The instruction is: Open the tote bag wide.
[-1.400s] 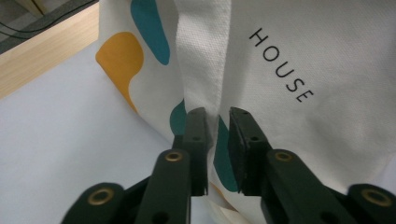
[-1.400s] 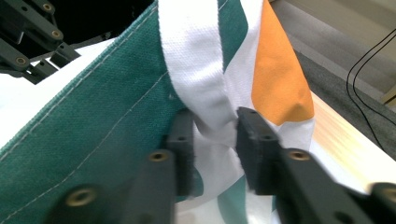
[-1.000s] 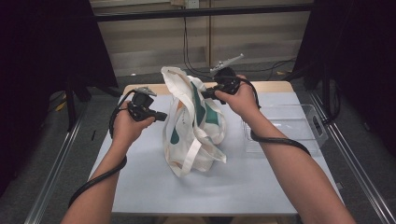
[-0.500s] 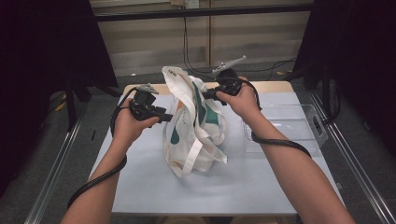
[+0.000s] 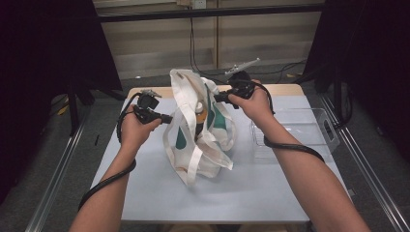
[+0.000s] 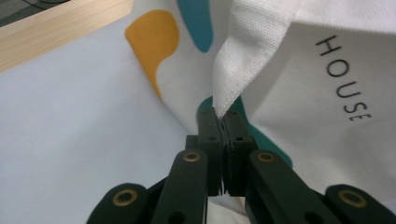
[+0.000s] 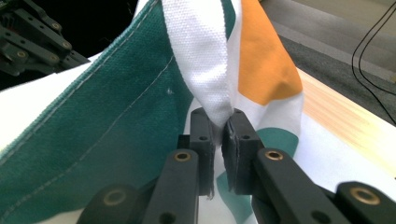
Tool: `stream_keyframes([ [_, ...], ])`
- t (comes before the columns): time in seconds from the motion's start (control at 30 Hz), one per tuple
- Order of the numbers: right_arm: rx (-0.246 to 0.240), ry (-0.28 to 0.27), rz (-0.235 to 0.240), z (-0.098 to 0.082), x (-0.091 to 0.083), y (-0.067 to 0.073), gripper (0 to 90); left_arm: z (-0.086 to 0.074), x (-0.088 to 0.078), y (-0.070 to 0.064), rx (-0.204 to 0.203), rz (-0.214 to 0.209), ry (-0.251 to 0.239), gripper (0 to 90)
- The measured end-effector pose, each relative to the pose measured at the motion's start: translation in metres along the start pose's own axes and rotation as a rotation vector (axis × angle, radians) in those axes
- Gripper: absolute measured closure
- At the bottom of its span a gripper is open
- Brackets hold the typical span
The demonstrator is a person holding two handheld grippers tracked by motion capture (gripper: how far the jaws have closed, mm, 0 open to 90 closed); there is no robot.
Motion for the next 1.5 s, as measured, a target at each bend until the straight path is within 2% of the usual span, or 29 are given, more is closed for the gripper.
stream_keyframes([
  [0.1, 0.018, 0.005, -0.003, -0.005, 0.0, -0.005, 83.0, -0.003, 0.001, 0.009, -0.007, -0.001, 0.018, 88.2],
  [0.17, 0.028, 0.006, -0.003, -0.009, 0.001, -0.009, 83.0, -0.006, 0.001, 0.014, -0.02, 0.016, 0.026, 88.2],
  [0.23, 0.046, 0.013, -0.009, -0.014, 0.002, -0.013, 83.0, -0.008, 0.003, 0.015, -0.04, 0.011, 0.026, 88.2],
  [0.27, 0.05, 0.013, -0.009, -0.016, 0.002, -0.015, 83.0, -0.01, 0.003, 0.018, -0.026, 0.021, 0.041, 88.2],
  [0.33, 0.061, 0.025, -0.018, -0.02, 0.002, -0.02, 83.0, -0.013, 0.005, 0.02, -0.042, 0.012, 0.047, 88.2],
  [0.37, 0.067, 0.027, -0.022, -0.022, 0.002, -0.021, 83.0, -0.015, 0.006, 0.022, -0.039, 0.024, 0.05, 88.2],
  [0.4, 0.068, 0.029, -0.026, -0.024, 0.002, -0.023, 83.0, -0.016, 0.008, 0.023, -0.057, 0.017, 0.047, 88.2],
  [0.47, 0.071, 0.031, -0.03, -0.028, 0.003, -0.026, 82.9, -0.018, 0.008, 0.025, -0.05, 0.02, 0.064, 88.2],
  [0.67, 0.087, 0.032, -0.035, -0.033, 0.004, -0.031, 82.9, -0.026, 0.016, 0.034, -0.064, 0.043, 0.091, 88.2],
  [0.73, 0.096, 0.038, -0.037, -0.035, 0.004, -0.032, 82.9, -0.028, 0.016, 0.035, -0.087, 0.041, 0.088, 88.3],
  [0.77, 0.097, 0.038, -0.035, -0.035, 0.004, -0.032, 82.9, -0.03, 0.015, 0.036, -0.07, 0.044, 0.103, 88.2],
  [0.83, 0.1, 0.046, -0.042, -0.036, 0.003, -0.033, 82.9, -0.031, 0.013, 0.038, -0.074, 0.049, 0.104, 88.2],
  [0.87, 0.101, 0.05, -0.043, -0.037, 0.003, -0.034, 82.9, -0.031, 0.013, 0.038, -0.089, 0.033, 0.081, 88.2],
  [0.93, 0.107, 0.05, -0.039, -0.037, 0.002, -0.034, 82.2, -0.03, 0.009, 0.037, -0.081, 0.018, 0.072, 87.9],
  [1.03, 0.095, 0.057, -0.046, -0.037, 0.001, -0.033, 80.2, -0.027, 0.005, 0.032, -0.057, 0.016, 0.072, 86.5],
  [1.07, 0.092, 0.058, -0.044, -0.037, 0.001, -0.032, 79.6, -0.026, 0.004, 0.031, -0.06, 0.024, 0.064, 85.5],
  [1.13, 0.082, 0.064, -0.052, -0.036, 0.001, -0.029, 77.2, -0.025, 0.002, 0.029, -0.065, 0.011, 0.06, 78.0],
  [1.17, 0.073, 0.067, -0.053, -0.036, 0.002, -0.028, 76.2, -0.025, 0.0, 0.028, -0.052, 0.006, 0.068, 77.1],
  [1.23, 0.061, 0.082, -0.064, -0.035, 0.002, -0.026, 73.0, -0.024, -0.001, 0.025, -0.067, 0.008, 0.058, 69.7],
  [1.3, 0.056, 0.097, -0.063, -0.035, 0.001, -0.024, 68.6, -0.024, -0.005, 0.024, -0.057, 0.009, 0.062, 67.8],
  [1.33, 0.054, 0.103, -0.069, -0.035, 0.001, -0.023, 67.3, -0.023, -0.006, 0.022, -0.072, 0.009, 0.046, 65.8],
  [1.37, 0.05, 0.107, -0.069, -0.035, 0.0, -0.023, 64.8, -0.023, -0.009, 0.022, -0.055, 0.013, 0.054, 64.4],
  [1.5, 0.046, 0.111, -0.07, -0.034, -0.005, -0.02, 62.1, -0.018, -0.016, 0.016, -0.056, 0.019, 0.029, 61.0],
])
Point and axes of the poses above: each handheld gripper's, and its own axes: x roughly forward along the jaws, z roughly out of its top, y roughly to its left, the point moved 3 cm from there along x, roughly forward along the jaws, and after that the axes turned 4 degrees about y, right-handed, at the moved point
